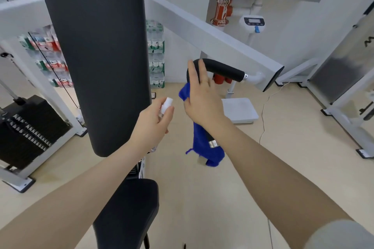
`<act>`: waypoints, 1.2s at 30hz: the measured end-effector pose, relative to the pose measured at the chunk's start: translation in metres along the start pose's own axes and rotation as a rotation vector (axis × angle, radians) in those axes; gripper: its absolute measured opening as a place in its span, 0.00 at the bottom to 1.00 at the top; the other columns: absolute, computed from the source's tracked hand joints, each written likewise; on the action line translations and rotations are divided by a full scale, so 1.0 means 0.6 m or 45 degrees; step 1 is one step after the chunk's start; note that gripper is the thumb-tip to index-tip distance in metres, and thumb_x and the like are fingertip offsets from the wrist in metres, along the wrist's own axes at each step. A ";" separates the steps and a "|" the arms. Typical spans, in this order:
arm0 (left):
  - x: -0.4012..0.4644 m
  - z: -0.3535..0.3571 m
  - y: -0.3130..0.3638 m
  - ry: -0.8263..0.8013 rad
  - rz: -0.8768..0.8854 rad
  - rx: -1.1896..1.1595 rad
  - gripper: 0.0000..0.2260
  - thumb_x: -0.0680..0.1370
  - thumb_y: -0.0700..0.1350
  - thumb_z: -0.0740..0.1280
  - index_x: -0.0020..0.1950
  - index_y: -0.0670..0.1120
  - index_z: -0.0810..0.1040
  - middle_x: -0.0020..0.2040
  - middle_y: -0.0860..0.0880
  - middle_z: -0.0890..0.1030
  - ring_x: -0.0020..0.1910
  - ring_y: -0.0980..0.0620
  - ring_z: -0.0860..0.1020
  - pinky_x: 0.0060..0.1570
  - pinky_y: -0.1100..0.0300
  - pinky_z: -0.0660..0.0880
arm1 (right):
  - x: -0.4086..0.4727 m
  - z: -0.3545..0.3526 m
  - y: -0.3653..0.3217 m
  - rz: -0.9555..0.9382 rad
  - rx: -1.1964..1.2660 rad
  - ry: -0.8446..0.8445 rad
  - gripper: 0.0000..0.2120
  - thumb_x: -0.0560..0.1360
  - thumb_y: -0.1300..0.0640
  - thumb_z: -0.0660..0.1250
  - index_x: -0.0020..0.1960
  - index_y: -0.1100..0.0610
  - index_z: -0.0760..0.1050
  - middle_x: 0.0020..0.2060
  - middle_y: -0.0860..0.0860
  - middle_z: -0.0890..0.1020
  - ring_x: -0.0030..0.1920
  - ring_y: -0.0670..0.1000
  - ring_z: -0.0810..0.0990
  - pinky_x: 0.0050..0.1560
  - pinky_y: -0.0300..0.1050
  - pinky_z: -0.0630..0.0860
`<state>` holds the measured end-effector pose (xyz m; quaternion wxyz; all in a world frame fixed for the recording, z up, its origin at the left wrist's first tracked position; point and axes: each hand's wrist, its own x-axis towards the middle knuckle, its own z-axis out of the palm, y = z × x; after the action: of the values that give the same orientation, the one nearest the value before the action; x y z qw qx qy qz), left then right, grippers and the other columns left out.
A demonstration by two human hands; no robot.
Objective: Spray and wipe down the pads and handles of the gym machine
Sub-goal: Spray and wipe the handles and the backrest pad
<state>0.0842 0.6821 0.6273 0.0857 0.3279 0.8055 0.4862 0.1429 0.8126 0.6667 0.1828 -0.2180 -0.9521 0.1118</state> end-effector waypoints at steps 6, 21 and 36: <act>0.007 -0.007 0.001 0.046 0.004 -0.042 0.15 0.80 0.48 0.58 0.67 0.52 0.65 0.37 0.49 0.77 0.27 0.57 0.77 0.29 0.71 0.72 | -0.001 0.004 0.004 0.242 0.314 0.002 0.28 0.77 0.47 0.60 0.71 0.58 0.56 0.73 0.59 0.56 0.68 0.61 0.64 0.61 0.53 0.70; 0.043 -0.023 -0.002 0.043 0.005 -0.002 0.15 0.80 0.49 0.58 0.67 0.54 0.63 0.38 0.50 0.77 0.30 0.55 0.77 0.33 0.61 0.75 | 0.145 -0.030 -0.012 -0.243 -0.246 -0.274 0.30 0.73 0.55 0.64 0.71 0.60 0.59 0.71 0.55 0.63 0.63 0.55 0.71 0.52 0.45 0.70; 0.073 -0.035 0.014 0.000 0.008 -0.102 0.10 0.80 0.47 0.58 0.58 0.59 0.69 0.34 0.47 0.78 0.30 0.52 0.77 0.33 0.64 0.75 | 0.095 -0.078 0.077 -0.302 0.106 0.017 0.32 0.66 0.48 0.54 0.70 0.51 0.67 0.59 0.48 0.72 0.59 0.51 0.70 0.64 0.48 0.55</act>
<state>0.0446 0.6964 0.6529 0.0971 0.3266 0.7844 0.5183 0.1308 0.8859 0.7127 0.2100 -0.0967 -0.9645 0.1273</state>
